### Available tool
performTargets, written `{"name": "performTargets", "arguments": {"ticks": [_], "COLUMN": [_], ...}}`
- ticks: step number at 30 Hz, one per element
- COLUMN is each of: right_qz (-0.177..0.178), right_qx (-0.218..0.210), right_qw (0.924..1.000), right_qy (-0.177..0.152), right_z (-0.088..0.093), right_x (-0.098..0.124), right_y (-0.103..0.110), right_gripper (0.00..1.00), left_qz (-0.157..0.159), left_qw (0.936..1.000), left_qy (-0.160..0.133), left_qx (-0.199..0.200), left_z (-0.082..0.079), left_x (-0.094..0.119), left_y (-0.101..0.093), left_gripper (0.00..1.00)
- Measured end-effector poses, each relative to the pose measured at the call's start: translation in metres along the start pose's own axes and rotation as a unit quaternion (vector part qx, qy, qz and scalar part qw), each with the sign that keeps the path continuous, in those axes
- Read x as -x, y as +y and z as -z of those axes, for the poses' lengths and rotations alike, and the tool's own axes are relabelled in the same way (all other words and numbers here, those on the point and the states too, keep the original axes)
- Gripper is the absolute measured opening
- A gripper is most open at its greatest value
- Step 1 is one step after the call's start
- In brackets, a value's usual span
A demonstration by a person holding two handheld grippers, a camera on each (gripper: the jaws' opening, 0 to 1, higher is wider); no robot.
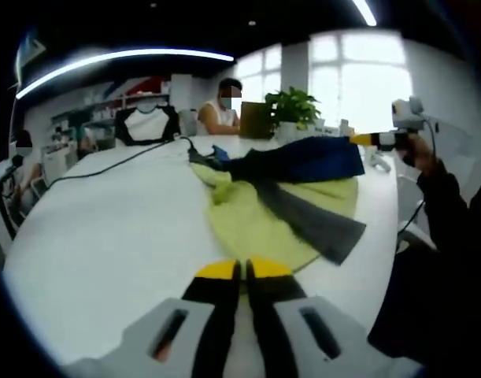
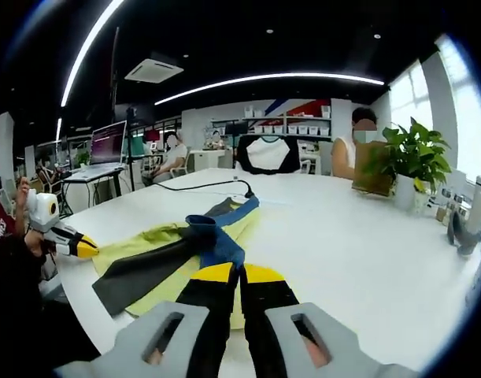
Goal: Fold the garment on the visible template until the final outline fits inside the template.
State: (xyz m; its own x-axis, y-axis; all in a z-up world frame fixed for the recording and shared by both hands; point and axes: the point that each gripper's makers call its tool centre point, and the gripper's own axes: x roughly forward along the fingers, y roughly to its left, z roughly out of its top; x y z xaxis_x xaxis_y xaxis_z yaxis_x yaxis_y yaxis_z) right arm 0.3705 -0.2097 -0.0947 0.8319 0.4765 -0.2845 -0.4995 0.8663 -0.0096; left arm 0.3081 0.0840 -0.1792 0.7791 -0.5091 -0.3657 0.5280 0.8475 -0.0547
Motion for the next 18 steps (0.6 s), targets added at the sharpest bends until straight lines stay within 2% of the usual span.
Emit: {"name": "performTargets", "arguments": {"ticks": [7, 18], "right_qz": [0.020, 0.062], "right_qx": [0.001, -0.005], "right_qw": [0.9998, 0.9980], "right_qy": [0.004, 0.016], "right_z": [0.001, 0.009], "right_x": [0.001, 0.004], "right_y": [-0.018, -0.058], "right_gripper": [0.00, 0.00], "left_qz": [-0.001, -0.007], "left_qw": [1.0000, 1.0000], "left_qy": [0.003, 0.003], "left_qx": [0.002, 0.002], "left_z": [0.003, 0.003], "left_x": [0.000, 0.001], "left_y": [0.002, 0.005], "left_gripper": [0.05, 0.05]}}
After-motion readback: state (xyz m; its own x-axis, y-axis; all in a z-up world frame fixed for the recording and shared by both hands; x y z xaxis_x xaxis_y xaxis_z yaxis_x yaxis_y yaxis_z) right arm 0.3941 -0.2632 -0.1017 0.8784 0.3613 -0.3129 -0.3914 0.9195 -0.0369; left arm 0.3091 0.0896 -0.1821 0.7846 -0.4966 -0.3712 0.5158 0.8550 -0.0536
